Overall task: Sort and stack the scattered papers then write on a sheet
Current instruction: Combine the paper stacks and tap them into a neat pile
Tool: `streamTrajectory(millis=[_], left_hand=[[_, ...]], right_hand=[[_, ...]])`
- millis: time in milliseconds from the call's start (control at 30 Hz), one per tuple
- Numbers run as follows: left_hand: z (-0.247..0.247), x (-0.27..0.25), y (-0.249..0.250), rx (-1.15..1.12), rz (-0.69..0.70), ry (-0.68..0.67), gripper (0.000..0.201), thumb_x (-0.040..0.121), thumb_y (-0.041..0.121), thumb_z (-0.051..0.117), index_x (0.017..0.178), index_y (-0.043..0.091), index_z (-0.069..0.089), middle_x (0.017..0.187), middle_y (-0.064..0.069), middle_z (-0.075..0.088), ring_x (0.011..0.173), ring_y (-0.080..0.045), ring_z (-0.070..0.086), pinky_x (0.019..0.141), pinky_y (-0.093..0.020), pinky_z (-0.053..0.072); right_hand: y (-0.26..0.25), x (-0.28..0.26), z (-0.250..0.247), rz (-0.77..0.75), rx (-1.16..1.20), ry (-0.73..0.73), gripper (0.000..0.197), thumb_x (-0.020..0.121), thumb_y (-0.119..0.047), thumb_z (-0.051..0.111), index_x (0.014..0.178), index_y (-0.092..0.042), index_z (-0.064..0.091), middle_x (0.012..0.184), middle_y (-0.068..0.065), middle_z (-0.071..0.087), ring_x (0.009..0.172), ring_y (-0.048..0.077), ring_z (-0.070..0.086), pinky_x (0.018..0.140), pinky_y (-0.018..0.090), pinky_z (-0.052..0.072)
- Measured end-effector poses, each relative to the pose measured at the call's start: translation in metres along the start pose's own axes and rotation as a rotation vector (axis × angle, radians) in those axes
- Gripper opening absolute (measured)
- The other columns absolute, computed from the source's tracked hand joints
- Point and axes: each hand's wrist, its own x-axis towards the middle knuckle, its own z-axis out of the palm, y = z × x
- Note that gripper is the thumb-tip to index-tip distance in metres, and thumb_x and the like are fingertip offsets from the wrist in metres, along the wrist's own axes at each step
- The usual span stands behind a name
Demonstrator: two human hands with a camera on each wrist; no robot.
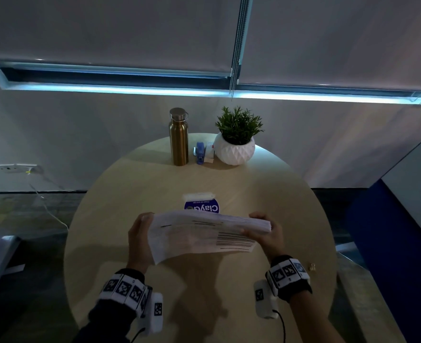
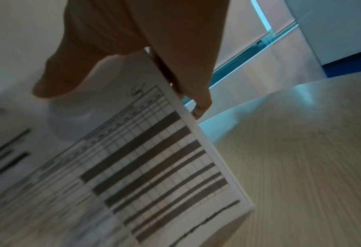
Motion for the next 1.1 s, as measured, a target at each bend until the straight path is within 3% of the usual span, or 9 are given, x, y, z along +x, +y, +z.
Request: streamTrajectory(millis=[133,333,433,533,700,800,933,1033,1100], left_hand=[[-0.001,0.010,-0.003,-0.050,-0.081,-0.034,0.020,0.075,0.034,0.056,0.083,0.016,0.055,0.085,-0.008,0.056,0.086,-0.026,0.052,0.077,-0.039,0.041],[0.008,0.011,-0.001,0.035,-0.020,-0.015,0.014,0.081,0.032,0.057,0.085,0.019,0.054,0.087,-0.002,0.057,0.084,-0.021,0.054,0.073,-0.036,0.044],[0.004,0.012,0.005,-0.039,0.037,-0.001,0.007,0.086,0.021,0.058,0.087,0.017,0.052,0.087,-0.002,0.055,0.081,-0.017,0.053,0.064,-0.023,0.047],[-0.001,0.011,-0.002,0.004,0.036,-0.064,0.034,0.074,0.020,0.061,0.102,0.005,0.050,0.094,-0.007,0.055,0.086,-0.020,0.055,0.063,-0.017,0.049],[0.004,0.020,-0.019,0.185,-0.107,-0.043,0.045,0.079,-0.019,0.039,0.115,0.006,0.048,0.098,-0.008,0.054,0.096,-0.026,0.049,0.068,-0.029,0.041],[0.000,0.028,-0.021,0.152,-0.104,-0.007,0.029,0.086,-0.008,0.039,0.106,0.010,0.050,0.091,-0.003,0.054,0.092,-0.022,0.049,0.075,-0.031,0.041],[-0.011,0.029,-0.029,0.164,-0.062,-0.014,0.031,0.086,0.010,0.044,0.115,0.003,0.048,0.110,-0.009,0.050,0.102,-0.022,0.047,0.081,-0.035,0.039],[-0.014,0.021,-0.049,0.174,-0.205,0.003,0.049,0.096,0.004,0.040,0.143,0.010,0.028,0.134,-0.007,0.041,0.122,-0.023,0.041,0.101,-0.044,0.039],[-0.015,0.017,-0.054,0.186,-0.239,-0.044,0.059,0.097,0.005,0.040,0.148,0.016,0.014,0.139,-0.002,0.034,0.127,-0.021,0.036,0.108,-0.048,0.032]], right_hand=[[0.003,0.007,0.003,-0.032,-0.001,-0.033,0.044,0.046,-0.017,0.083,0.079,0.003,0.061,0.069,-0.005,0.069,0.064,0.007,0.064,0.053,0.019,0.051],[0.007,0.015,0.008,-0.002,-0.007,-0.027,0.013,0.066,0.009,0.073,0.070,0.014,0.062,0.060,-0.002,0.068,0.059,0.013,0.063,0.053,0.028,0.051],[0.006,0.016,0.003,-0.027,0.025,0.004,0.024,0.062,-0.006,0.074,0.071,0.013,0.064,0.061,0.000,0.069,0.059,0.014,0.063,0.053,0.025,0.051],[0.016,0.011,-0.002,0.029,-0.002,-0.012,0.023,0.056,-0.003,0.077,0.075,0.004,0.066,0.066,-0.001,0.071,0.063,0.013,0.065,0.055,0.023,0.052],[0.031,0.017,0.002,0.128,-0.179,-0.030,0.025,0.064,-0.010,0.081,0.077,-0.027,0.069,0.069,-0.020,0.072,0.068,-0.005,0.065,0.064,0.014,0.051],[0.033,0.028,0.002,0.258,-0.233,0.014,0.045,0.051,-0.029,0.087,0.092,-0.019,0.069,0.079,-0.013,0.071,0.077,0.004,0.067,0.075,0.028,0.053],[0.038,0.036,0.008,0.555,-0.427,0.350,0.016,0.077,-0.003,0.067,0.084,-0.015,0.075,0.070,-0.014,0.069,0.059,-0.009,0.063,0.064,0.016,0.049],[0.053,0.020,0.007,0.438,-0.264,0.065,0.054,0.042,-0.046,0.090,0.087,-0.026,0.069,0.083,-0.012,0.067,0.068,-0.004,0.061,0.071,0.023,0.047],[0.052,0.015,0.002,0.456,-0.255,0.033,0.053,0.054,-0.033,0.088,0.099,-0.013,0.067,0.093,-0.002,0.066,0.073,-0.003,0.053,0.074,0.025,0.043]])
